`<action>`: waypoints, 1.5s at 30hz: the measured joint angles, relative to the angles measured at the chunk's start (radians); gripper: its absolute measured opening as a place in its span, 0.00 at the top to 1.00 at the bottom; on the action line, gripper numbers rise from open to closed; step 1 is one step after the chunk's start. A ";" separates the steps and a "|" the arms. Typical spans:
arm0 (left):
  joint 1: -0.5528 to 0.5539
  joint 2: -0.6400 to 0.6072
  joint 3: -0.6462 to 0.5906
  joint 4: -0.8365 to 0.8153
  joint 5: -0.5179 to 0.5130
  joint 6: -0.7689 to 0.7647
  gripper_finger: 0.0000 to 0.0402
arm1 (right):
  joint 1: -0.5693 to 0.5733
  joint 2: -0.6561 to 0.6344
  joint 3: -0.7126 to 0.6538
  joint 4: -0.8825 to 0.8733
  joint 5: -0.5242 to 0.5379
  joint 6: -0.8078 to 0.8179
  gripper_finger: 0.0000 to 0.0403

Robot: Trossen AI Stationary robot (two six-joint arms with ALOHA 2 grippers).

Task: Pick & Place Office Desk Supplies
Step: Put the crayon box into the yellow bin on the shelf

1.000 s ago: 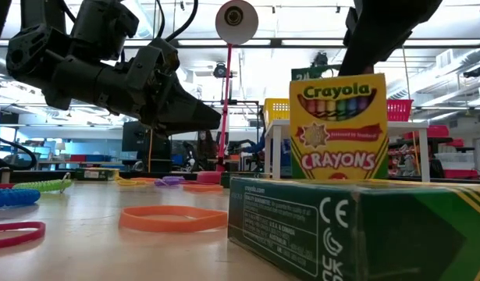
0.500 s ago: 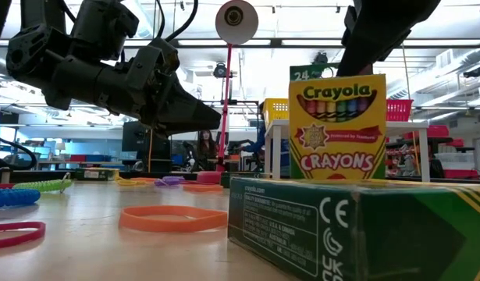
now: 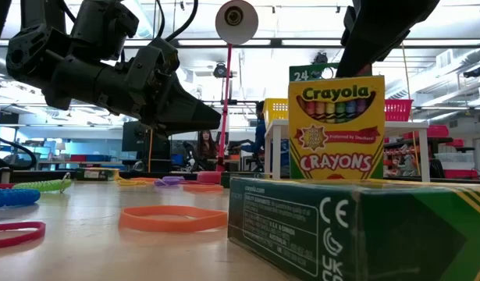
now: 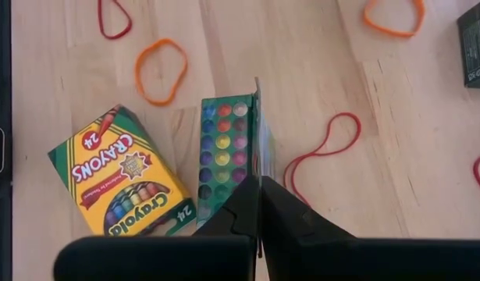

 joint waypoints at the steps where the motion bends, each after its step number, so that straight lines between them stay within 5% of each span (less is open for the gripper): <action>1: 0.000 0.000 0.000 0.000 0.000 0.000 0.65 | -0.001 0.000 0.000 0.000 -0.001 0.000 0.98; 45: 0.000 0.000 0.000 -0.009 0.000 -0.007 0.65 | -0.151 0.000 0.000 0.001 -0.162 -0.116 0.98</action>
